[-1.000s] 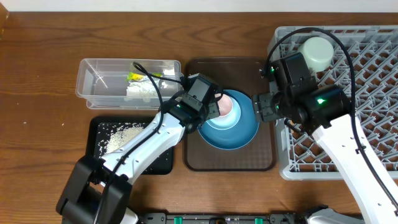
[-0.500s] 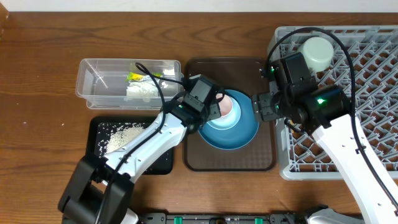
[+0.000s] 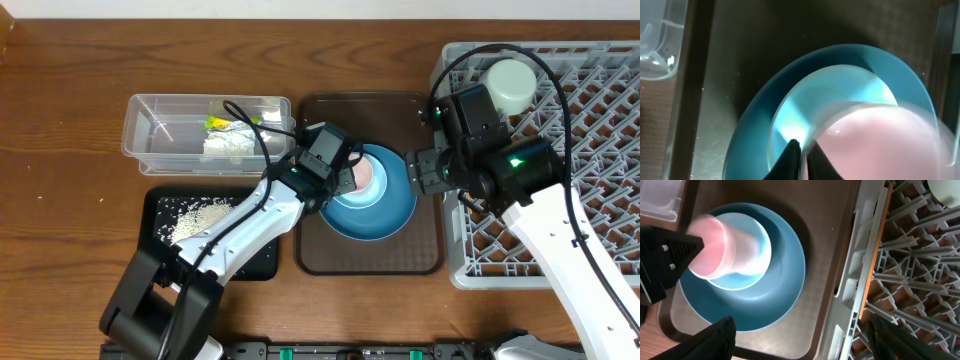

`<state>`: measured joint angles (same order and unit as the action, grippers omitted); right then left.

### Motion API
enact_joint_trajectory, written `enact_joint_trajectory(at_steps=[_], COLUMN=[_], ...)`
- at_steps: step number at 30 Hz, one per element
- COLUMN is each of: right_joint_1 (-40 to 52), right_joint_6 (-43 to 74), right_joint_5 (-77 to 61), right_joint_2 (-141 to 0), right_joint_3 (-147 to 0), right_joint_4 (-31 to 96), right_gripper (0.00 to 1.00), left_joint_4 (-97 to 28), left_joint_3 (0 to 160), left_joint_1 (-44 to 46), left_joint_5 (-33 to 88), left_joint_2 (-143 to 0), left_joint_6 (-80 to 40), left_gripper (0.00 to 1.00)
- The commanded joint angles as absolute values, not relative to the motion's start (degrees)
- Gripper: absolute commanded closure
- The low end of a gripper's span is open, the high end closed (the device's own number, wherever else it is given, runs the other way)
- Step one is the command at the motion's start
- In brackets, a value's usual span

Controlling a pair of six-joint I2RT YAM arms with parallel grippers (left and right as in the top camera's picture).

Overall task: Sort waste into correct bins and load items into the dishwasher rack
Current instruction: 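Lift the pink cup with the left gripper and tilt it toward the right gripper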

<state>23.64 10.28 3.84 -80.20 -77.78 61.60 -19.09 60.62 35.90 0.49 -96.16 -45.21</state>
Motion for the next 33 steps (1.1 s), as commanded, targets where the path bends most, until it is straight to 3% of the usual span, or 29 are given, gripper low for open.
enact_joint_trajectory(at_steps=[1, 5, 9, 15, 18, 25, 33], right_joint_1=[22.7, 22.7, 22.7, 22.2, 21.3, 16.4, 6.8], right_joint_6=[10.7, 10.7, 12.9, 12.5, 6.7, -22.9, -37.5], right_joint_5=[4.8, 7.3, 10.3, 5.8, -3.7, -47.7, -63.9], right_joint_2=[-79.8, -79.8, -79.8, -79.7, -79.7, -77.6, -76.1], right_joint_3=[-78.7, -78.7, -78.7, -78.7, -78.7, -78.7, -78.7], right_joint_4=[61.7, 62.6, 63.5, 63.2, 62.0, 63.1, 71.5], right_gripper=[0.16, 0.05, 0.03, 0.02, 0.02, 0.04, 0.01], left_joint_4=[-19.2, -19.3, -20.5, -23.2, -23.7, -23.7, -23.4], left_joint_3=[60.9, 60.9, 60.9, 60.9, 60.9, 60.9, 60.9], left_joint_1=[35.6, 35.3, 34.4, 26.8, 20.9, 9.7, 9.5], left_joint_5=[-0.7, -0.6, 1.5, 22.4, 35.7, 58.6, 70.5], left_joint_2=[-95.7, -93.4, -88.6, -78.7, -74.7, -71.9, -72.2], left_joint_6=[-45.3, -45.3, -45.3, -45.3, -45.1, -44.6, -41.8], left_gripper=[0.94, 0.94, 0.94, 0.94, 0.94, 0.94, 0.94])
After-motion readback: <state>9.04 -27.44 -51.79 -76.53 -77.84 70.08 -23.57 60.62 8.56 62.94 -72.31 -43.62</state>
